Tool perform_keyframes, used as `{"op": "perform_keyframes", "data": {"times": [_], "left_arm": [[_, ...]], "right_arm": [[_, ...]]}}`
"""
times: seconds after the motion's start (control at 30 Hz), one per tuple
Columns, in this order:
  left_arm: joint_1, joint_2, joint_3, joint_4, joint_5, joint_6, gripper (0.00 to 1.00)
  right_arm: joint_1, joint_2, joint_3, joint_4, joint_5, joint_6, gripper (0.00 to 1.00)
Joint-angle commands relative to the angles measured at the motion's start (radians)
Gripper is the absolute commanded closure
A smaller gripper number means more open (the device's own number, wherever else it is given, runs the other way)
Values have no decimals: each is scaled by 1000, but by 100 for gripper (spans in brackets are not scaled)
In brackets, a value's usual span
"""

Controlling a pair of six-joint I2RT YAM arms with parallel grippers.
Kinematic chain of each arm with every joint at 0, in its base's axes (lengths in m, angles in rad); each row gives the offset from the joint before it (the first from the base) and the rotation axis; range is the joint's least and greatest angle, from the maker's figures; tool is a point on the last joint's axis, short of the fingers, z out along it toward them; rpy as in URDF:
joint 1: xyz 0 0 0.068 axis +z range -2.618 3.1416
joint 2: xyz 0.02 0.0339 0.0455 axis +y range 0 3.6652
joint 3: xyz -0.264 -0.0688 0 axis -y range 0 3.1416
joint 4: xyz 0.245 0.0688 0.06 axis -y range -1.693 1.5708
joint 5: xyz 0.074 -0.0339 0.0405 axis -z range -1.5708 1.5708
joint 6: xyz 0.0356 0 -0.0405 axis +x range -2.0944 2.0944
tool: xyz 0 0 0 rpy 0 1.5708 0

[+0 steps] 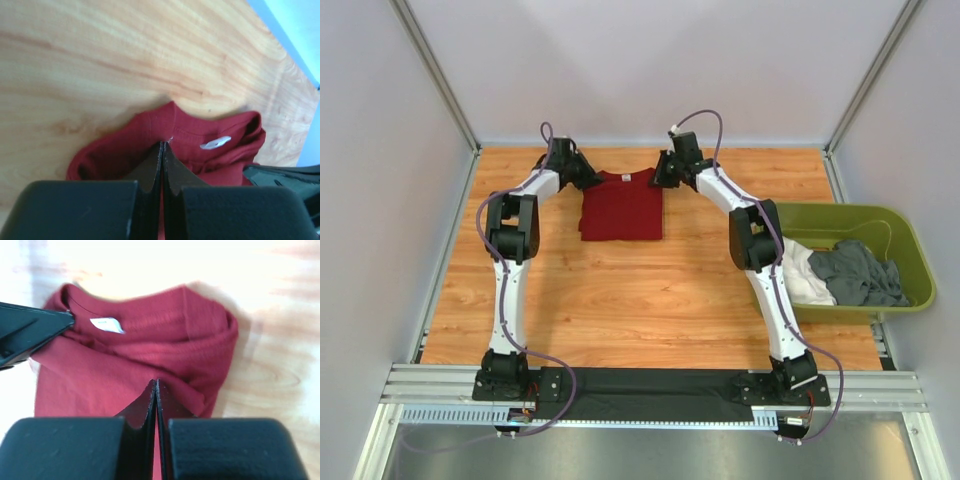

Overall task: Fold and stack the t-shirts
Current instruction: Fold the tshirt, then neatly place the folded tshirt to the corner

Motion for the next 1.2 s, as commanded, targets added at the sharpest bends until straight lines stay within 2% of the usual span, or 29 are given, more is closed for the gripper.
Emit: {"op": "perform_keyframes", "data": {"times": [0.0, 0.17, 0.27, 0.33, 0.4, 0.43, 0.47, 0.5, 0.53, 0.57, 0.6, 0.67, 0.7, 0.83, 1.0, 1.17], "left_arm": [[17, 34, 59, 70, -17, -8, 100], [28, 29, 118, 47, -1, 52, 100], [39, -29, 138, 27, 26, 96, 100], [42, -67, 151, 4, 34, 154, 94], [42, -129, 177, -55, 60, 202, 77], [42, -150, 180, -80, 74, 237, 69], [42, -205, 175, -110, 81, 300, 49], [40, -239, 143, -173, 68, 334, 39], [42, -274, 117, -206, 49, 360, 30], [40, -346, 87, -235, 16, 420, 19], [40, -385, 7, -273, 5, 442, 16], [40, -492, -80, -301, -23, 475, 6], [40, -524, -161, -321, -32, 495, 4], [39, -617, -321, -362, -81, 525, 3], [-12, -620, -446, -318, -176, 564, 4], [-32, -517, -426, -252, -191, 531, 9]], "right_arm": [[-1, 30, 60, 113, 45, 9, 100], [-2, 26, 99, 168, 35, 38, 93], [-4, -6, 127, 171, 22, 29, 89], [-2, -60, 121, 162, 27, 15, 84], [-2, -121, 119, 141, 30, -10, 78], [-2, -146, 116, 105, 32, -22, 65], [-2, -169, 109, 81, 36, -33, 56], [-4, -222, 101, 56, 44, -68, 47], [-4, -253, 86, 7, 45, -83, 25], [-6, -314, 54, -20, 61, -100, 12], [-6, -345, 32, -50, 67, -132, 0], [-6, -438, -31, -143, 93, -161, 0], [-6, -471, -54, -172, 107, -172, 0], [-7, -626, -212, -275, 219, -188, 0], [-9, -778, -388, -343, 346, -192, 0], [-12, -879, -488, -435, 453, -201, 0]]}}
